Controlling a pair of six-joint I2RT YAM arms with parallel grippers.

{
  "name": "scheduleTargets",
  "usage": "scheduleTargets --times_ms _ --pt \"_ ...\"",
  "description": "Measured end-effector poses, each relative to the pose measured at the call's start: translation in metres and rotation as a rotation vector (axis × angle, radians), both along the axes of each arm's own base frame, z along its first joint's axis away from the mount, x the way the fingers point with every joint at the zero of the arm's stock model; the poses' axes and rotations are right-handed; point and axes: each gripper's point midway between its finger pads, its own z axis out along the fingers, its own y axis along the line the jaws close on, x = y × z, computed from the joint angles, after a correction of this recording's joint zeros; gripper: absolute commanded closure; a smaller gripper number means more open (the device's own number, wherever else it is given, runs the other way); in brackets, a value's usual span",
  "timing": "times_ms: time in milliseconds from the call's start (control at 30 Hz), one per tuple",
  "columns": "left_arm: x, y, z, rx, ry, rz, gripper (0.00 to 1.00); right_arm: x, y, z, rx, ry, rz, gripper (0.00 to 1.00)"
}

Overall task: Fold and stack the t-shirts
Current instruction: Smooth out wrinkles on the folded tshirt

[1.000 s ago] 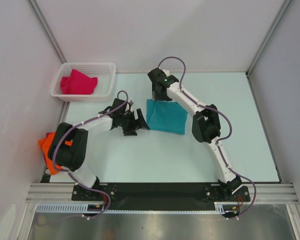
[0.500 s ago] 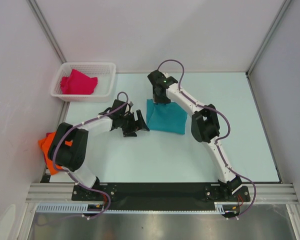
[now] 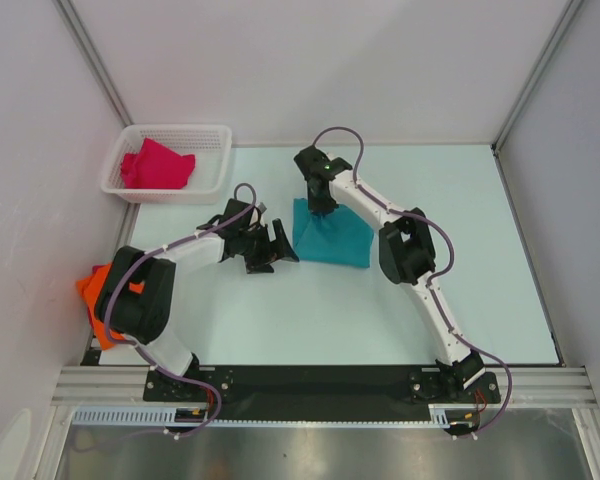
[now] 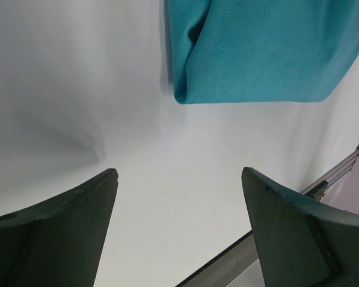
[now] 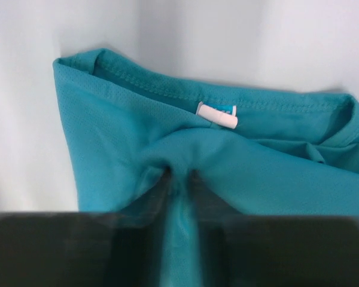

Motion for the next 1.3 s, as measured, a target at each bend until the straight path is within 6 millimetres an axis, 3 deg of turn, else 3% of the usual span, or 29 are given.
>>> scheduleTargets --times_ms 467,900,1033,1133,1167,1233,1300 --pt "-0.003 0.001 -0.002 0.002 0.004 0.0 0.1 -0.004 0.006 0.0 -0.037 -0.026 0.03 1.0" --pt "-0.004 0.001 -0.004 -0.001 0.001 0.0 0.11 -0.01 0.029 0.054 -0.018 -0.138 0.073 1.0" --pt "-0.002 0.001 -0.003 -0.004 -0.007 0.0 0.1 -0.009 0.031 0.06 -0.009 -0.15 0.079 1.0" --pt "-0.001 0.0 -0.003 -0.005 -0.01 0.0 0.1 -0.006 0.028 0.057 -0.012 -0.145 0.086 0.71" --pt "-0.001 0.0 -0.003 -0.005 -0.01 0.0 0.1 -0.005 0.027 0.056 -0.014 -0.144 0.09 0.56" --pt "-0.001 0.0 -0.003 -0.005 -0.01 0.0 0.1 -0.003 0.025 0.053 -0.025 -0.142 0.1 0.45" --pt "-0.001 0.0 -0.003 -0.005 -0.01 0.0 0.1 -0.001 0.022 0.05 -0.038 -0.142 0.109 0.42"
